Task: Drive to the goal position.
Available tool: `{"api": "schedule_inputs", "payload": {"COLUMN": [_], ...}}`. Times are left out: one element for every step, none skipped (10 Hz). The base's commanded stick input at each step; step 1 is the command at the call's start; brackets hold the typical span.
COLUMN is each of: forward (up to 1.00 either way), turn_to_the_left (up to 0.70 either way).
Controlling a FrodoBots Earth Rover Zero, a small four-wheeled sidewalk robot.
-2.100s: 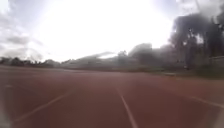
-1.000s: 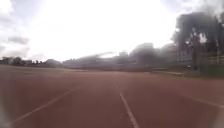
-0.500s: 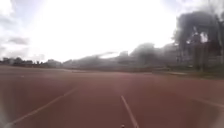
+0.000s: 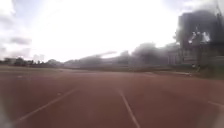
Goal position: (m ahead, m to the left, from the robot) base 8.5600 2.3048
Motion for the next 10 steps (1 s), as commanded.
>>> {"api": "schedule_inputs", "payload": {"forward": [0.70,0.70,0.70,0.70,0.70,0.70,0.70,0.70,0.70,0.70], "turn_to_the_left": [0.35,0.35,0.35,0.35,0.35,0.35,0.35,0.35,0.35,0.35]}}
